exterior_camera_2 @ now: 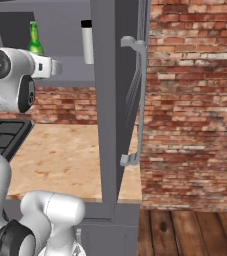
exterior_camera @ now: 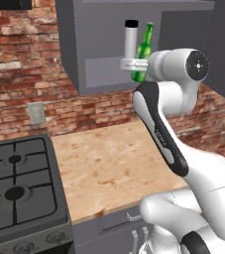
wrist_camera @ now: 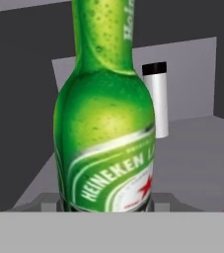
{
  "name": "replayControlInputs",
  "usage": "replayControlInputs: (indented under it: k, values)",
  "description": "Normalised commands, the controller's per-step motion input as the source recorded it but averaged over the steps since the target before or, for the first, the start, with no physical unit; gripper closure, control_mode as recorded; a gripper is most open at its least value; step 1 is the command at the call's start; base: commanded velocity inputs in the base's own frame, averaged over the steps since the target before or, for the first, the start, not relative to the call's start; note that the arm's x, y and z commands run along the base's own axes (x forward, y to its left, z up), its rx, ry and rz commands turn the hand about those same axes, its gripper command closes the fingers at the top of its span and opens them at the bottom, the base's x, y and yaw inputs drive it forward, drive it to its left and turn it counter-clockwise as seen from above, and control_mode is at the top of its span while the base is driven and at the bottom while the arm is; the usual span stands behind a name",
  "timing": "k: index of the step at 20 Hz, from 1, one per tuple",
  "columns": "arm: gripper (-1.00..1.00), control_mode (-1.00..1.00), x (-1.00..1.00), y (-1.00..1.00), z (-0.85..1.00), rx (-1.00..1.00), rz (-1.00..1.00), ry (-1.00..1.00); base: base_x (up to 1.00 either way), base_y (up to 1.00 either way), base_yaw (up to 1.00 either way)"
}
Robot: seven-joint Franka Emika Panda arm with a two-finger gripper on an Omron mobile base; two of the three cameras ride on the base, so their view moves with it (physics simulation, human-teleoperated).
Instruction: Pick the beer, water bottle from the counter and place them in the open cabinet.
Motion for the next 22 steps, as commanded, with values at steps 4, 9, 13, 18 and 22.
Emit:
replayControlInputs:
  k: [4, 9, 13, 18, 22]
  values:
    - [1.0, -1.0, 0.62, 0.0, -0.05, -0.03, 0.0, 0.0, 0.0, 0.0, 0.0]
    - [1.0, -1.0, 0.58, 0.0, -0.13, -0.05, 0.0, 0.0, 0.0, 0.0, 0.0]
    - [1.0, -1.0, 0.56, 0.0, -0.19, -0.03, 0.0, -0.01, 0.0, 0.0, 0.0]
    - [1.0, -1.0, 0.39, 0.0, -0.16, 0.0, 0.0, -0.01, 0.0, 0.0, 0.0]
    - [1.0, -1.0, 0.21, 0.0, -0.2, -0.03, 0.0, 0.0, 0.0, 0.0, 0.0]
